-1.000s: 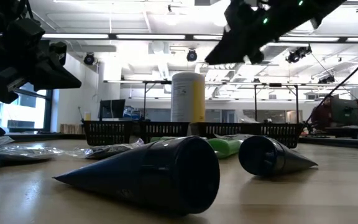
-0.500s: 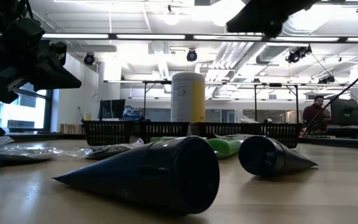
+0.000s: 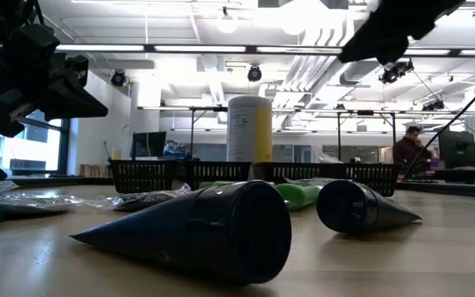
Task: Pick & Place Travel size toiletries
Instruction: Put the right cotton pack into the right black bin
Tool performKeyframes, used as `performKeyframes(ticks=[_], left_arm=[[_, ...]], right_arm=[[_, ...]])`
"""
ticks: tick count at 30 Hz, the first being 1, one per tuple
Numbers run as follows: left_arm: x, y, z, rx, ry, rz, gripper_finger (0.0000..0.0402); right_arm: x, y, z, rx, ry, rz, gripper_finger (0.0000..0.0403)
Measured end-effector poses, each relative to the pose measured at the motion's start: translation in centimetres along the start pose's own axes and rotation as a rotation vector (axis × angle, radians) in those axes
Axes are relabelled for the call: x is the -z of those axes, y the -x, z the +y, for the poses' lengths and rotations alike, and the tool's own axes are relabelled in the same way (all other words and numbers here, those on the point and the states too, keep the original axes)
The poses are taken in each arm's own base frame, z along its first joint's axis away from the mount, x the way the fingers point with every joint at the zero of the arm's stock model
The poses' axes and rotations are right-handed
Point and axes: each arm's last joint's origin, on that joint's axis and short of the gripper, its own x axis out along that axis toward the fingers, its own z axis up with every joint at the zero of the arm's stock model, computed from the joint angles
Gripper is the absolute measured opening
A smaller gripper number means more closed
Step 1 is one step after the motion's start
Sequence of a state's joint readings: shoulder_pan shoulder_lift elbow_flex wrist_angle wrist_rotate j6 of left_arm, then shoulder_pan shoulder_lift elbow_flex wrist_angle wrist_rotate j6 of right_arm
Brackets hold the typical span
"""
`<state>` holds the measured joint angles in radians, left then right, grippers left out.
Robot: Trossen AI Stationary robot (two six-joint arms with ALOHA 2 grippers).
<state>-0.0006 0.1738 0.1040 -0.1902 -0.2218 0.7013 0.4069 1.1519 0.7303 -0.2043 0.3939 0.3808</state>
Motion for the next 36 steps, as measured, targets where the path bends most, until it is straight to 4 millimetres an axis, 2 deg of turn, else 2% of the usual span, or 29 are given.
performKeyframes(ticks=[8,27,36], left_arm=[[0.00,0.00,0.00,0.000,0.000,0.000,0.0001],[0.00,0.00,0.00,0.002,0.006,-0.002,0.0001],[-0.05,-0.01,-0.08,0.027,0.077,-0.020,0.0001]], right_arm=[[0.62,0.28,0.77,-0.098,-0.089,0.072,0.0078],[0.68,0.34,0.85,-0.082,-0.086,0.066,0.0078],[0.62,0.32,0.71,-0.034,-0.085,0.042,0.0078]])
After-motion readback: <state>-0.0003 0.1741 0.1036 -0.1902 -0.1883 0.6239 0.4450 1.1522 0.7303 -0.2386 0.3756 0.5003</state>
